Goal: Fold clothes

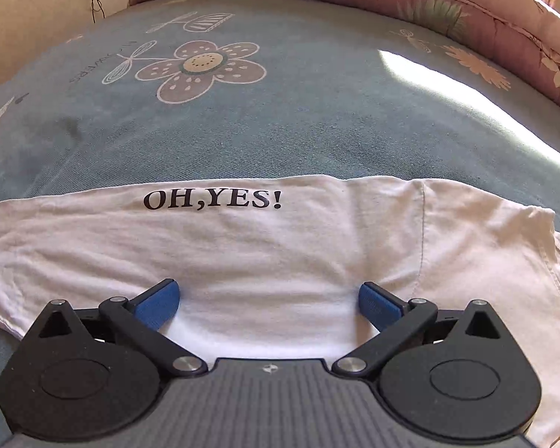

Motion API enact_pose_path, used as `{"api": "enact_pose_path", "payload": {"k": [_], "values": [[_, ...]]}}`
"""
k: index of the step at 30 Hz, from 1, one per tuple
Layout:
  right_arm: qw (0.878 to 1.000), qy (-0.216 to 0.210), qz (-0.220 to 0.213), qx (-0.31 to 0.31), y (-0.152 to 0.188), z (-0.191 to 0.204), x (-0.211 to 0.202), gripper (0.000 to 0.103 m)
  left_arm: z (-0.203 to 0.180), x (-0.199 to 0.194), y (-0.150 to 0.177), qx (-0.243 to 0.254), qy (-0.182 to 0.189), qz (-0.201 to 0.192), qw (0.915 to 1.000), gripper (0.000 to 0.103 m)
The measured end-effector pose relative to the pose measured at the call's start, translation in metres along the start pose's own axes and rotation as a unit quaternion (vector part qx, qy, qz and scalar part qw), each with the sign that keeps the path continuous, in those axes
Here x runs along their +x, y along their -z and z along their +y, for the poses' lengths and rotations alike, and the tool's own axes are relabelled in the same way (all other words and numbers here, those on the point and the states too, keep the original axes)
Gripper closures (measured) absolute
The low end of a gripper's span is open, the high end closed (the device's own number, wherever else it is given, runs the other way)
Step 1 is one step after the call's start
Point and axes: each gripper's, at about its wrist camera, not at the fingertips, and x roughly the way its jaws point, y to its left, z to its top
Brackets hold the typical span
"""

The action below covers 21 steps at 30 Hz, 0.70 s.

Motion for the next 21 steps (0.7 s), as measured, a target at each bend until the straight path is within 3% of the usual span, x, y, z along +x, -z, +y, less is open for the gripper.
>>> {"api": "enact_pose_path", "payload": {"k": [4,7,9,11,15,19,21], "values": [[1.000,0.001,0.000,-0.002,0.001,0.001,0.000,0.000,-0.004,0.003,-0.012,-0.016,0.037,-0.036,0.9985,0.008],[1.000,0.007,-0.003,0.003,0.001,0.002,0.001,0.000,-0.020,0.018,-0.013,-0.011,0.090,-0.031,0.9955,0.008],[1.000,0.009,-0.004,0.006,0.001,0.003,0.001,0.000,-0.030,0.026,-0.007,-0.003,0.108,-0.008,0.9941,0.008],[1.000,0.010,-0.009,0.006,0.003,0.003,0.001,0.000,-0.034,0.024,0.005,0.012,0.095,-0.007,0.9953,0.008],[1.000,0.016,-0.008,0.000,0.004,0.005,-0.007,0.000,-0.021,0.009,0.009,-0.032,0.086,0.012,0.9957,0.008],[0.999,0.011,-0.046,-0.022,0.015,0.019,-0.046,0.000,-0.012,-0.001,-0.001,-0.022,0.059,-0.016,0.9979,0.008],[0.999,0.002,-0.040,-0.027,0.022,0.025,-0.056,0.000,-0.007,0.008,-0.008,-0.027,0.048,-0.012,0.9984,0.008]]}}
